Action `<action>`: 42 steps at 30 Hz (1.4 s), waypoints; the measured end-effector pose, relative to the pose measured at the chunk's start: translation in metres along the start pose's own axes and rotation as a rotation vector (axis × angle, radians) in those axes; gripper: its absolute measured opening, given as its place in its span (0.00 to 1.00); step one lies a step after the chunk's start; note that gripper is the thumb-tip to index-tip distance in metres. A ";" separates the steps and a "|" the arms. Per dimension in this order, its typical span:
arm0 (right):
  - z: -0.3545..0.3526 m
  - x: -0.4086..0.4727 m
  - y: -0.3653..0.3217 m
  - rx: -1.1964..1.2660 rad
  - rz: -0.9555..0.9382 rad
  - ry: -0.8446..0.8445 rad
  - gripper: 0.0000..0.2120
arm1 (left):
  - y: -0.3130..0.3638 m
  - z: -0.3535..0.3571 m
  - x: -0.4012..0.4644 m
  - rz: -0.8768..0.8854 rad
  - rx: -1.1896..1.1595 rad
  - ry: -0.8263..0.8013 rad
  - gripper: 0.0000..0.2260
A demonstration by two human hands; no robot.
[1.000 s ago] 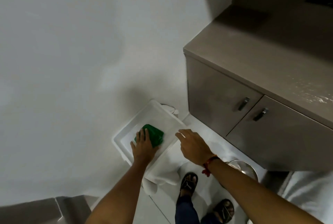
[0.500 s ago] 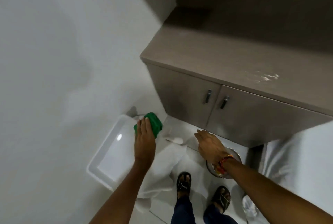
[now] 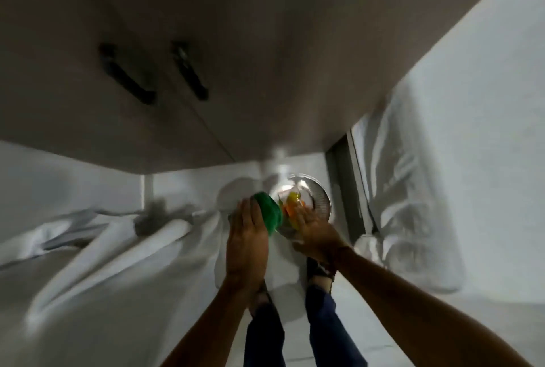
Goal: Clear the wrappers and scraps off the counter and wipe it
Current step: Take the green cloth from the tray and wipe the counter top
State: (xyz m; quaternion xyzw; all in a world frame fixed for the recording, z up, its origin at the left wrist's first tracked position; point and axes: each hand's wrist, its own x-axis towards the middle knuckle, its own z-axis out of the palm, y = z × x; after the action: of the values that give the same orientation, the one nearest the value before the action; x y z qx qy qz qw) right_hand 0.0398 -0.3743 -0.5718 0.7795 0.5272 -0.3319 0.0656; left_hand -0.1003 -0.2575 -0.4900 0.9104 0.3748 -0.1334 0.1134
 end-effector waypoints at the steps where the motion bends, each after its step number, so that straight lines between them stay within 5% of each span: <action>1: 0.025 0.014 0.006 -0.006 -0.015 -0.033 0.46 | -0.003 0.023 0.005 -0.024 -0.019 -0.008 0.26; 4: 0.078 0.042 0.007 -0.039 0.002 -0.099 0.46 | -0.017 0.074 0.009 -0.093 -0.069 -0.038 0.26; 12: 0.091 0.037 0.016 -0.105 -0.160 0.158 0.14 | -0.020 0.109 0.000 -0.127 -0.138 -0.139 0.26; 18: -0.006 -0.028 0.014 0.092 -0.263 0.211 0.15 | 0.007 -0.007 -0.004 -0.144 -0.283 -0.005 0.26; 24: -0.117 -0.106 -0.009 -0.141 -0.130 0.272 0.21 | 0.033 -0.182 -0.008 0.017 -0.381 0.312 0.32; 28: -0.231 -0.139 -0.036 -0.297 -0.268 0.347 0.13 | 0.044 -0.309 -0.014 0.176 -0.439 0.601 0.31; 31: -0.290 -0.158 -0.050 -0.361 -0.353 0.352 0.08 | 0.016 -0.397 0.006 0.059 -0.527 0.722 0.25; 33: -0.308 -0.164 -0.051 -0.377 -0.326 0.259 0.15 | -0.020 -0.437 0.030 -0.102 -0.442 0.732 0.25; 37: -0.317 -0.167 -0.051 -0.386 -0.326 0.179 0.13 | -0.096 -0.454 0.067 -0.257 -0.207 0.672 0.27; 42: -0.332 -0.165 -0.062 -0.458 -0.339 0.017 0.04 | -0.093 -0.438 0.116 -0.291 -0.302 0.670 0.26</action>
State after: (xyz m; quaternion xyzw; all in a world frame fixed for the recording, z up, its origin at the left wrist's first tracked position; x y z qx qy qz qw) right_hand 0.0980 -0.3257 -0.2041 0.6477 0.7119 -0.2038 0.1791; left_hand -0.0181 0.0172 -0.1267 0.8139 0.5316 0.2131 0.0973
